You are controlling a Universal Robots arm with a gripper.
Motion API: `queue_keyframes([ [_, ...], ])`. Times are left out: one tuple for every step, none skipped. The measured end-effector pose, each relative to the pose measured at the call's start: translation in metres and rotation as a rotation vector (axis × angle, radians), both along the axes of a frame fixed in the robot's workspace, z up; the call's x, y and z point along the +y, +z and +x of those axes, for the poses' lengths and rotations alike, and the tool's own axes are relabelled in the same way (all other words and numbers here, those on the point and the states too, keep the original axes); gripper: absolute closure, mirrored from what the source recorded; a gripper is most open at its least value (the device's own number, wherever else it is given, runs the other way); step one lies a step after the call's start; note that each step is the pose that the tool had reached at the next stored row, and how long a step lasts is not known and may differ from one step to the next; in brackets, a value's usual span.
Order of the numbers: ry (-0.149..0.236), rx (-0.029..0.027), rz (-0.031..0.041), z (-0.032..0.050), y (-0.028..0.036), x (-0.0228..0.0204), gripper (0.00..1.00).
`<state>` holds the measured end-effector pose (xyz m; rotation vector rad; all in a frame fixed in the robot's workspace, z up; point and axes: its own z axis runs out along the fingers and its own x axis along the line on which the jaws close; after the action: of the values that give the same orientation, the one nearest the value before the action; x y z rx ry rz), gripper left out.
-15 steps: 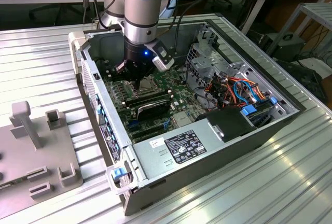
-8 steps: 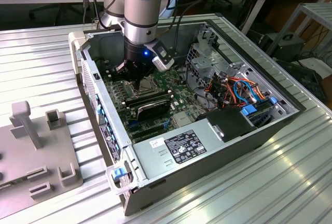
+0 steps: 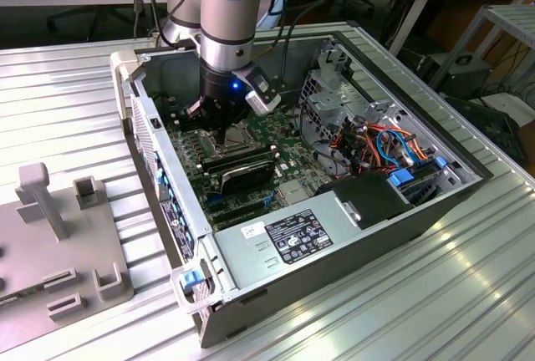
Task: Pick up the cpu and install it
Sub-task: 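Close the cpu cover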
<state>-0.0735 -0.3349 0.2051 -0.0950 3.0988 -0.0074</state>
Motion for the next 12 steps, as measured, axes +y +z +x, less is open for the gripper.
queue_keyframes([
  [0.0, -0.0004, 0.0001, 0.0001, 0.0014, 0.0, 0.89],
  [0.0, 0.0007, -0.0014, -0.0001, 0.0035, -0.0002, 0.89],
  [0.0, 0.0008, -0.0013, -0.0001, 0.0052, -0.0002, 0.89],
  [0.0, 0.0008, -0.0014, -0.0001, 0.0068, -0.0002, 0.89],
  [0.0, 0.001, -0.0016, -0.0002, 0.0095, -0.0003, 0.89],
  [0.0, 0.001, -0.0016, -0.0002, 0.0114, -0.0002, 0.89],
  [0.0, 0.0009, -0.0016, -0.0002, 0.0127, -0.0002, 0.89],
  [0.0, 0.0009, -0.0015, -0.0002, 0.0152, -0.0003, 0.89],
  [0.0, 0.001, -0.0016, -0.0002, 0.0175, -0.0003, 0.89],
  [0.0, 0.0009, -0.0016, -0.0002, 0.0192, -0.0003, 0.89],
  [0.0, 0.001, -0.0016, -0.0002, 0.0221, -0.0002, 0.89],
  [0.0, 0.001, -0.0016, -0.0002, 0.0256, -0.0003, 0.89],
])
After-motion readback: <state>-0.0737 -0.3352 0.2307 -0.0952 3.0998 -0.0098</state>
